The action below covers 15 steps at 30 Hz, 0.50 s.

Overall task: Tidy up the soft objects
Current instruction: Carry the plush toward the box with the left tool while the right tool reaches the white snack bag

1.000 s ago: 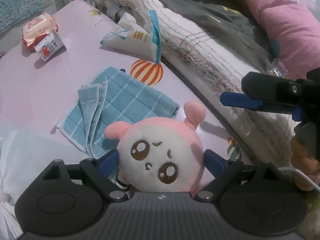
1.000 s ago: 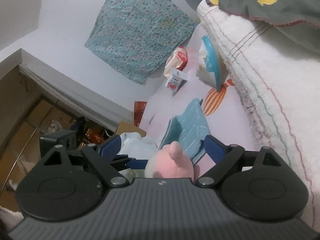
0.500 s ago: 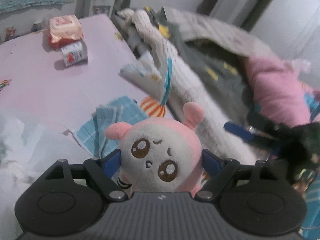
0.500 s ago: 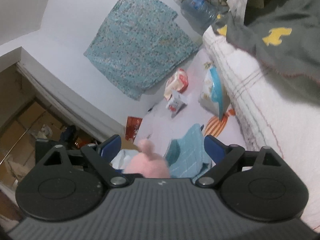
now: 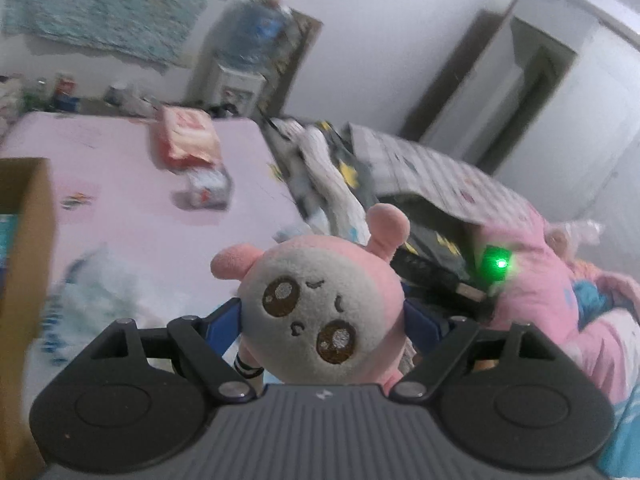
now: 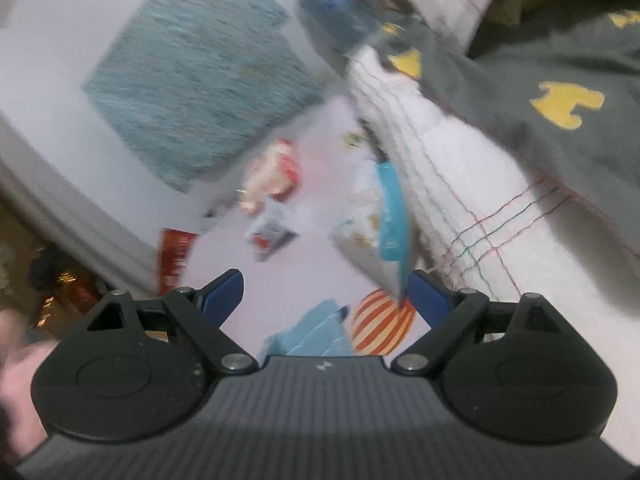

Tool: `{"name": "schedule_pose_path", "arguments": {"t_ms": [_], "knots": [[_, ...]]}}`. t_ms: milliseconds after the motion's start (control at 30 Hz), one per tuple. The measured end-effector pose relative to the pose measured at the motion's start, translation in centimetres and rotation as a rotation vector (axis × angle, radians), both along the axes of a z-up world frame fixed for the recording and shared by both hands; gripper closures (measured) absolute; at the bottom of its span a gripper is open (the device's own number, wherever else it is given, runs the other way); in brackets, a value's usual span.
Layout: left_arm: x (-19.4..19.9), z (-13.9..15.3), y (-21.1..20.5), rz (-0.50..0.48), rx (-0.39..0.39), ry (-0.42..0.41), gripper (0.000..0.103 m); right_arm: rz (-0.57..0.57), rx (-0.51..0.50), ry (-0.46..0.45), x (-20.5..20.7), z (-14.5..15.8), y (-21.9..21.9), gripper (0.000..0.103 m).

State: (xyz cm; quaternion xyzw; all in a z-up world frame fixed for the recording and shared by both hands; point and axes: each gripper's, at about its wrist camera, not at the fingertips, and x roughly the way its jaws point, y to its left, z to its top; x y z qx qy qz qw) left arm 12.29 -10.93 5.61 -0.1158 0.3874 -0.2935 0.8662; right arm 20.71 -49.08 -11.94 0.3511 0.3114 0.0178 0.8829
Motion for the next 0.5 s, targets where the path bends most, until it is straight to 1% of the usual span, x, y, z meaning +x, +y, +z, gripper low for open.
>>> {"name": "schedule_pose_path", "arguments": {"t_ms": [67, 133, 200, 300, 400, 467, 500], "knots": [[-0.3, 0.7, 1.9, 0.047, 0.001, -0.012, 0.017, 0.004, -0.167, -0.014, 1.4, 0.9, 1.5, 0.016], [-0.5, 1.3, 3.9, 0.092, 0.002, -0.02, 0.017, 0.06, -0.328, -0.044, 3.1, 1.8, 3.5, 0.016], [-0.6, 1.9, 6.0, 0.14, 0.008, -0.031, 0.017, 0.121, -0.428, -0.04, 5.0, 2.1, 4.8, 0.016], [-0.5, 2.7, 9.6, 0.235, 0.031, -0.05, 0.017, 0.209, -0.541, 0.023, 8.4, 1.7, 6.6, 0.017], [-0.1, 3.3, 13.5, 0.357, 0.087, -0.052, 0.017, 0.297, -0.677, 0.1, 11.1, 0.6, 8.5, 0.018], [0.5, 3.3, 15.7, 0.417, 0.12, -0.038, 0.017, 0.339, -0.732, 0.178, 12.7, -0.7, 9.2, 0.025], [0.9, 3.1, 16.6, 0.436, 0.133, -0.028, 0.017, 0.348, -0.755, 0.207, 13.3, -1.4, 9.5, 0.026]]}}
